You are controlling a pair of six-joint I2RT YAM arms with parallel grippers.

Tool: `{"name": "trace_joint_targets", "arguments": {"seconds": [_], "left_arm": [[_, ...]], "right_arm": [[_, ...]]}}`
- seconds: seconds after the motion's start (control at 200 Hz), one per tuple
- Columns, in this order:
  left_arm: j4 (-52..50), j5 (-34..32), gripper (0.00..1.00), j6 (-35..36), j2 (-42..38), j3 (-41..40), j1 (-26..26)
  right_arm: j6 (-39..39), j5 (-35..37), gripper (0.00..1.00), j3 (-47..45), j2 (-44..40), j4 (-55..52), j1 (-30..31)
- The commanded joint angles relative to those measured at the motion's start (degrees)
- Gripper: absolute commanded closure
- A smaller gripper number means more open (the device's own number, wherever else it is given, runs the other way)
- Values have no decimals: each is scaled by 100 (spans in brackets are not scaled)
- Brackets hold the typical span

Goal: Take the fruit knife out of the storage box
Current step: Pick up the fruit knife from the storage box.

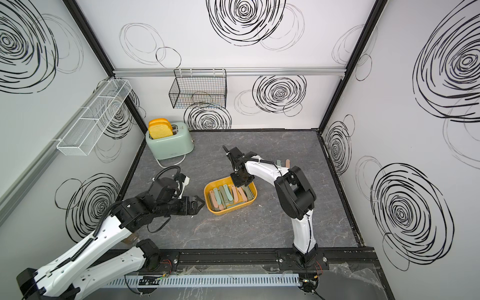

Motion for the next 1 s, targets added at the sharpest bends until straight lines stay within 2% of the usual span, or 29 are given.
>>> {"name": "trace_joint_targets", "arguments": {"seconds": [0.0, 0.25, 0.595, 0.995], "left_arm": [[91, -17, 2, -91, -91, -82, 17], [156, -1, 2, -134, -132, -190, 17], [234, 77, 2, -69, -67, -289, 17], [187, 113, 2, 14, -70, -315, 35]], "right_arm": [[-91, -97, 63, 86, 59, -79, 19], [-59, -264, 70, -175, 6, 14, 227], [190, -398, 65, -346, 64, 178, 530], [302, -258, 63, -180, 633, 121, 584]]}}
